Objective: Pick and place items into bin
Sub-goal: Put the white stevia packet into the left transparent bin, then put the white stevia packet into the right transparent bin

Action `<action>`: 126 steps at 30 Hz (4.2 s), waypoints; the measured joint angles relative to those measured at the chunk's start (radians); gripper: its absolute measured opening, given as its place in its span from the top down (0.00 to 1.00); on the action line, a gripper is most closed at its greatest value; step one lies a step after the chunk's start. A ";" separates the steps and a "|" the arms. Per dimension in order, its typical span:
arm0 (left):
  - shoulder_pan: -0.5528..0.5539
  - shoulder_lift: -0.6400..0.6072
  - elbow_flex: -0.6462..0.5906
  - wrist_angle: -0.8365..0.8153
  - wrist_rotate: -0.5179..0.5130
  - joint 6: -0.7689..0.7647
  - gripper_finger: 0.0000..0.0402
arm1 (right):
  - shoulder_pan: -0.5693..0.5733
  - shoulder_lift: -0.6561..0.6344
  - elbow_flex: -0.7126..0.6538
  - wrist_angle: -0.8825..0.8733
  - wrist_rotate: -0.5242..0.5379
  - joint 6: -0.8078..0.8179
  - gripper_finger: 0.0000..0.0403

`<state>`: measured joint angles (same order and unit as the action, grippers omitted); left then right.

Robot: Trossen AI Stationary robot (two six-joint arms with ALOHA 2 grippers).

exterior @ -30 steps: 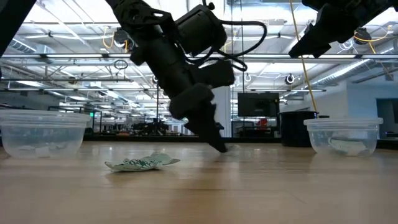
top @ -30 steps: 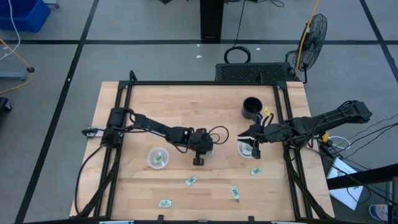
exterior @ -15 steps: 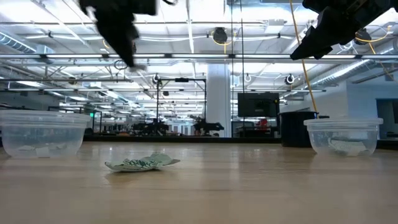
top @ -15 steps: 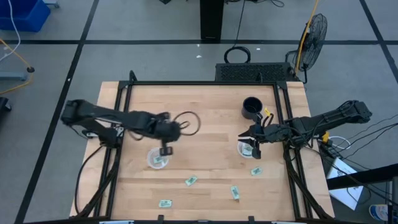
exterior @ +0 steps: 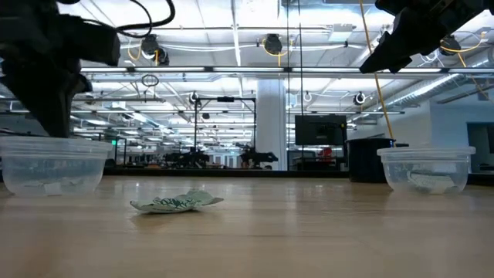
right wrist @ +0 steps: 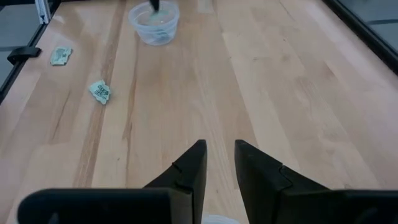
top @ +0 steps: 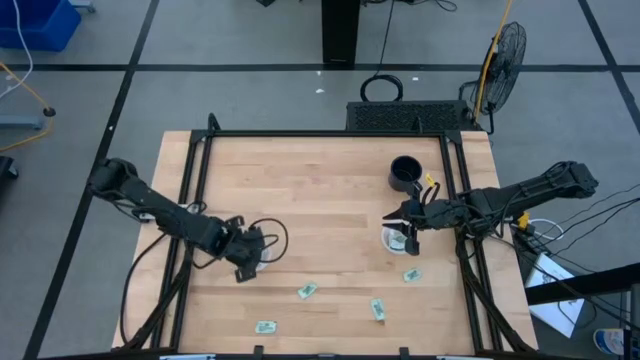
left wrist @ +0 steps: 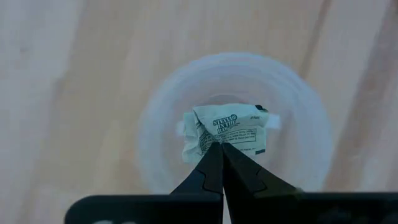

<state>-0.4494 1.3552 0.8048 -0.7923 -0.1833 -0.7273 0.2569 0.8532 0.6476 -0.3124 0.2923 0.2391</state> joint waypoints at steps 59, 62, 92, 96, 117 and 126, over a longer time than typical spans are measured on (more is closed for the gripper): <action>0.115 0.380 0.129 0.808 0.256 0.517 0.64 | -0.120 0.107 -0.001 0.233 -0.007 -0.203 0.81; 0.086 0.447 0.129 0.838 0.266 0.569 0.63 | -0.120 0.107 -0.001 0.228 -0.007 -0.203 0.81; 0.174 0.068 0.131 0.308 0.140 0.632 0.98 | -0.120 0.107 -0.001 0.225 -0.007 -0.199 0.81; 0.158 -0.098 0.130 0.079 0.076 0.458 0.99 | -0.120 0.107 -0.001 0.225 -0.007 -0.199 0.81; 0.122 -0.204 -0.229 0.326 0.074 0.171 0.85 | -0.120 0.106 -0.001 0.201 -0.007 -0.146 0.81; 0.122 -0.210 -0.159 0.309 0.086 0.220 0.78 | -0.077 0.097 -0.001 0.186 -0.016 -0.221 0.81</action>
<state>-0.3279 1.1450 0.6456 -0.4832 -0.0974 -0.5072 0.1796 0.9501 0.6468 -0.1263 0.2758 0.0177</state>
